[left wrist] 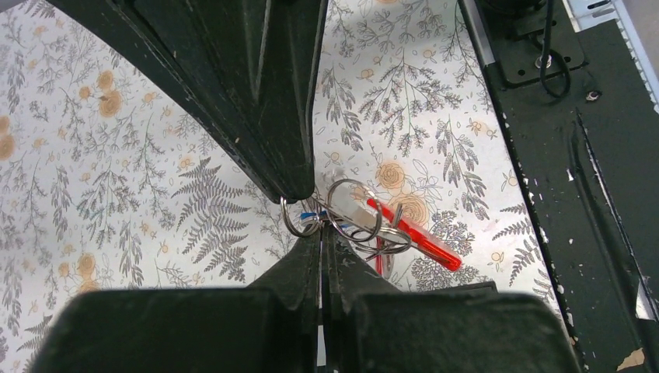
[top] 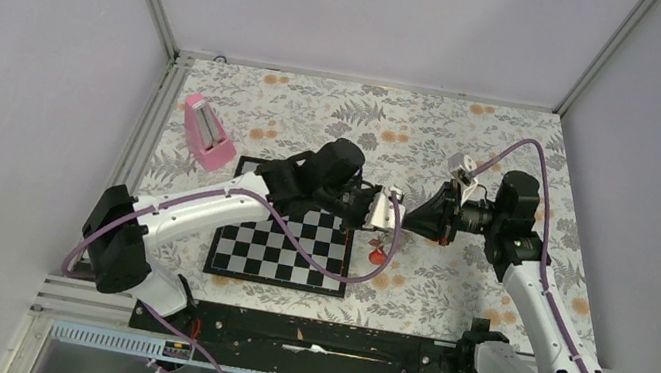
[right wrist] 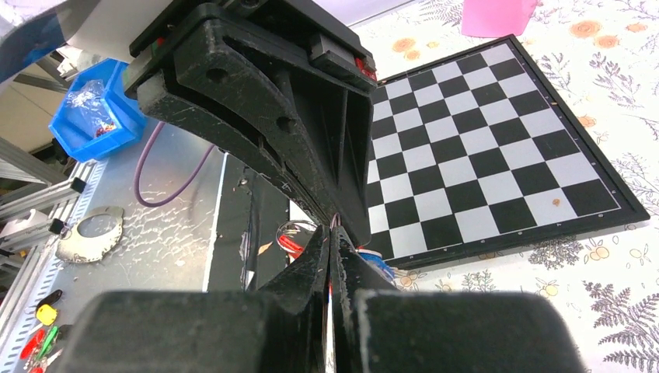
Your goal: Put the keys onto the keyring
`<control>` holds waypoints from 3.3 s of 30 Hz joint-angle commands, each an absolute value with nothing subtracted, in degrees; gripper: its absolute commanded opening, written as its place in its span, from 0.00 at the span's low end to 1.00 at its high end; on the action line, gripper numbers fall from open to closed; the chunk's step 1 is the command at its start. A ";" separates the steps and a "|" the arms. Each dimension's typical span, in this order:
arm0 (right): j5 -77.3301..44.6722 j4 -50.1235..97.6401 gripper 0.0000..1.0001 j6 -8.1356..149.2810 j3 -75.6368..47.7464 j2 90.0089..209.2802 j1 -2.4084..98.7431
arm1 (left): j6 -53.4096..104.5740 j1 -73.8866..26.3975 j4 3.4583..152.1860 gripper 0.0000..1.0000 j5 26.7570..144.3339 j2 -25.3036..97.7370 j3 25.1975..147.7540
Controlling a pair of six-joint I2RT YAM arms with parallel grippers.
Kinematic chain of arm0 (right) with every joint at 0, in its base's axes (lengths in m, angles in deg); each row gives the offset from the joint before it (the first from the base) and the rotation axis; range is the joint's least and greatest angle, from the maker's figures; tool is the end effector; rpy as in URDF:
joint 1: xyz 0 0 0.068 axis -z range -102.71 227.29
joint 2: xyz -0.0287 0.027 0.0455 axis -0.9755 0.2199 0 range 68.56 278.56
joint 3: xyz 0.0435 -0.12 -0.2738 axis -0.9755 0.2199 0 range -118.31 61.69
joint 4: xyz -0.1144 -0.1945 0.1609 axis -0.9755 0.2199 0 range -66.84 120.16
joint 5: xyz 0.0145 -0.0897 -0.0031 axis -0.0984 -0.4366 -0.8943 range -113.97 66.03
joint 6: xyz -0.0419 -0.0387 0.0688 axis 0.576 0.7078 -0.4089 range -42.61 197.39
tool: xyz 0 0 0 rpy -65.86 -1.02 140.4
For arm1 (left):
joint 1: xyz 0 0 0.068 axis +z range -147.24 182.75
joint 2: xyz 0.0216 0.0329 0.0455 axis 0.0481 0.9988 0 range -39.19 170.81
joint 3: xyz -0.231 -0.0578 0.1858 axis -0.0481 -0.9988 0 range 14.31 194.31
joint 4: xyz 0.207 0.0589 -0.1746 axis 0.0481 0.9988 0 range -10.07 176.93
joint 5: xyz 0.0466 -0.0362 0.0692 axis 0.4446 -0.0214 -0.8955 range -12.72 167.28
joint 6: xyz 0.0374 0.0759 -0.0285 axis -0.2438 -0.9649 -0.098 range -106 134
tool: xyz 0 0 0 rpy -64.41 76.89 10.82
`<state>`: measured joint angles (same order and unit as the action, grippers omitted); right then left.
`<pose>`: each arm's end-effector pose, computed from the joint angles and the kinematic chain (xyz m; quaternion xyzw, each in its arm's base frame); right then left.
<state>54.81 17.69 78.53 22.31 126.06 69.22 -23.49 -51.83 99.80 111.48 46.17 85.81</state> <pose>0.2035 0.1079 0.3177 -0.4438 0.5695 0.5237 0.4521 0.1842 -0.3364 0.3246 0.7030 0.4853 -0.3234 0.4071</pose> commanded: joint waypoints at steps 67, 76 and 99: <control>54.61 16.03 0.00 79.76 20.15 126.67 70.00 | -33.31 -55.96 108.46 0.00 99.82 44.69 90.78; 56.06 25.84 0.00 90.52 19.13 126.07 70.09 | -32.92 -55.89 111.83 0.00 102.17 44.64 91.46; 52.08 44.69 0.00 110.69 17.39 125.63 70.09 | -31.13 -55.95 112.78 0.00 103.65 46.34 96.16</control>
